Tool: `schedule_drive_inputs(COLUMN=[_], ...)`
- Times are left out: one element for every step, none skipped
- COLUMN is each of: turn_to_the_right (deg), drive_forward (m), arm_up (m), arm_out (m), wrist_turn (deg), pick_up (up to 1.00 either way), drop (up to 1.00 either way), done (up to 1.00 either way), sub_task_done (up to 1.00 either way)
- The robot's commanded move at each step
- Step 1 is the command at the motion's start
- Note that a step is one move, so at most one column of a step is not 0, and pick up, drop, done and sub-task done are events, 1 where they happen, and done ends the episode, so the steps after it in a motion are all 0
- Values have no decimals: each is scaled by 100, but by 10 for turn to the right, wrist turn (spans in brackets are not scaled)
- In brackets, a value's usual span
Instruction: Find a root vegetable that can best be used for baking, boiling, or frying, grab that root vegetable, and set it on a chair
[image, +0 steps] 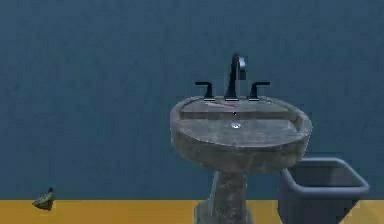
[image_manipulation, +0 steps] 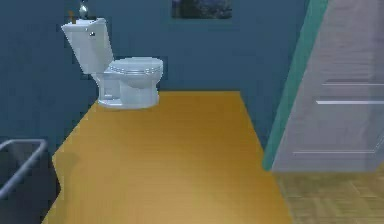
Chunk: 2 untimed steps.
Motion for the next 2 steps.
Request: schedule_drive_inputs(turn_to_the_right=[-450, -150], drive_forward=[0, 0], arm_up=[0, 0], arm_out=[0, 0], wrist_turn=[0, 0], pick_up=[0, 0], drop=[0, 0], done=[0, 0], sub_task_done=[0, 0])
